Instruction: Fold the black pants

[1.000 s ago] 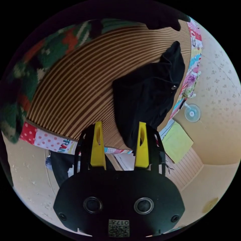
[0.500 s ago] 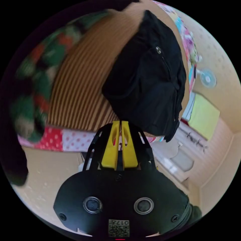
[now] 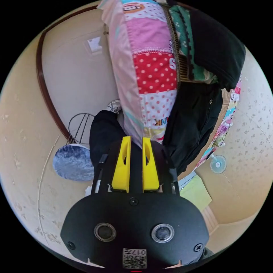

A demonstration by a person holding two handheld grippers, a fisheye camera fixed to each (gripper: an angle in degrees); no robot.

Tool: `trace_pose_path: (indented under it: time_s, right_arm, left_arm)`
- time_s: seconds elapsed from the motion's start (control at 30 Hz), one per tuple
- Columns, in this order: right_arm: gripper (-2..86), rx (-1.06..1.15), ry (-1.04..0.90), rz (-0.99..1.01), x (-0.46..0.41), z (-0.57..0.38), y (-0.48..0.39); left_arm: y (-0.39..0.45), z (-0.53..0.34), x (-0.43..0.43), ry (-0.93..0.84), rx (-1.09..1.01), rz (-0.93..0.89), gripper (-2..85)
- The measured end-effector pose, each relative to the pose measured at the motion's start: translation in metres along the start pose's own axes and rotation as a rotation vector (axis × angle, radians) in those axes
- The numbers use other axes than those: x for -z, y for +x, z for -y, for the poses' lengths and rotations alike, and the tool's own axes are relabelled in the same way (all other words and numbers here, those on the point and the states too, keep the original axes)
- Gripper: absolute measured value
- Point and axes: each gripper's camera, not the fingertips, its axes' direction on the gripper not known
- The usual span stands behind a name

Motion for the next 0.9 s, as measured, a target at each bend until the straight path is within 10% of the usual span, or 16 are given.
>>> trace_pose_path:
  time_s: [0.33,0.63,0.9]
  right_arm:
    - [11.7,0.419,-0.281,-0.822,-0.112,0.154,-0.136]
    - [4.1,0.458,-0.654,-1.052,-0.202,0.215,-0.094]
    - [2.0,0.842,-0.958,0.067,-0.188,0.169,-0.243]
  left_arm:
    - [-0.029,-0.106,0.033,0.111,0.063,0.151,6.4]
    - [0.002,-0.142,0.03,0.108,-0.02,0.34,5.5]
    - [0.03,-0.144,0.011,0.089,-0.104,0.386,4.4]
